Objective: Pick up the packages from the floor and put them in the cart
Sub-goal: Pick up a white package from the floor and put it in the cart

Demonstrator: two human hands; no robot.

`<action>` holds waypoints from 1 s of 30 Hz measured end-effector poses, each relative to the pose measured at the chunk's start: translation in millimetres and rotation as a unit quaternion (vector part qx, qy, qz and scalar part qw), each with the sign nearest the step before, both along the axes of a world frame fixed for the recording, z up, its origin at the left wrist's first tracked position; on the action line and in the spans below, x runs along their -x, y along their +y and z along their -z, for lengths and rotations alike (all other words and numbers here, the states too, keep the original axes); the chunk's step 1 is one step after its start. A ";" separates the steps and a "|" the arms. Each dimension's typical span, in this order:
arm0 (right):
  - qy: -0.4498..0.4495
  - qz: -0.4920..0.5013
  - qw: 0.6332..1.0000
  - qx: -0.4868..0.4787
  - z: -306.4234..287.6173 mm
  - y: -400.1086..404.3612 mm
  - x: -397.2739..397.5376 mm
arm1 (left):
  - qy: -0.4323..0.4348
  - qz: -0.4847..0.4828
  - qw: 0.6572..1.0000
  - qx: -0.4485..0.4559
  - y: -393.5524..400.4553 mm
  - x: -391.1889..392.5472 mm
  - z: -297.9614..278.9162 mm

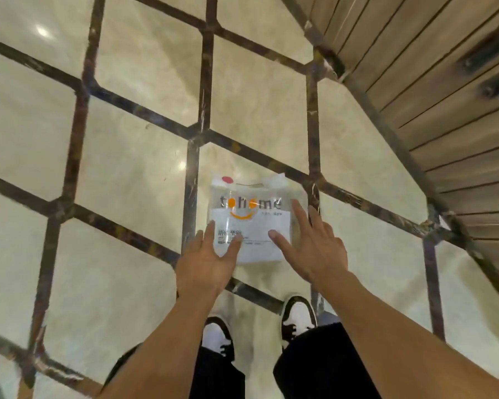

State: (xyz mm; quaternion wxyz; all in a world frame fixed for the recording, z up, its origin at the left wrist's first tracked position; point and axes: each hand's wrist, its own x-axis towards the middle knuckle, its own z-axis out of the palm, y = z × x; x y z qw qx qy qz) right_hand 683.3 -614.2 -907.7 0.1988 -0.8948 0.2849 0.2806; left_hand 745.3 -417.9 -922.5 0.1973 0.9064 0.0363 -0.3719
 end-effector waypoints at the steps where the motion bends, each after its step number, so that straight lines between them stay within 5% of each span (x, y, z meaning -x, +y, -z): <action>1: -0.004 0.006 1.000 -0.006 23.6 -2.2 -0.1 | -0.001 0.007 1.000 -0.013 -2.4 -4.5 23.7; 5: -0.002 0.019 1.000 -0.019 104.3 -9.9 -12.9 | -0.015 0.039 0.995 -0.092 -11.2 -43.4 92.8; 8: -0.006 0.076 0.997 -0.027 150.9 -17.3 -27.2 | 0.012 0.011 0.998 -0.068 -13.1 -70.5 133.8; 12: -0.021 0.204 0.970 -0.128 188.6 -23.1 -32.0 | 0.057 -0.089 0.994 0.040 -8.6 -82.8 169.6; 18: -0.132 0.349 0.890 -0.261 219.1 -16.6 -27.1 | 0.016 -0.221 0.955 0.199 -12.5 -62.0 192.3; 25: -0.205 0.365 0.864 -0.279 201.8 -14.3 -31.0 | 0.009 -0.251 0.931 0.264 -18.3 -63.4 174.3; 30: -0.211 0.388 0.858 -0.261 108.3 -7.2 -3.1 | 0.013 -0.255 0.928 0.271 -15.7 -41.7 88.7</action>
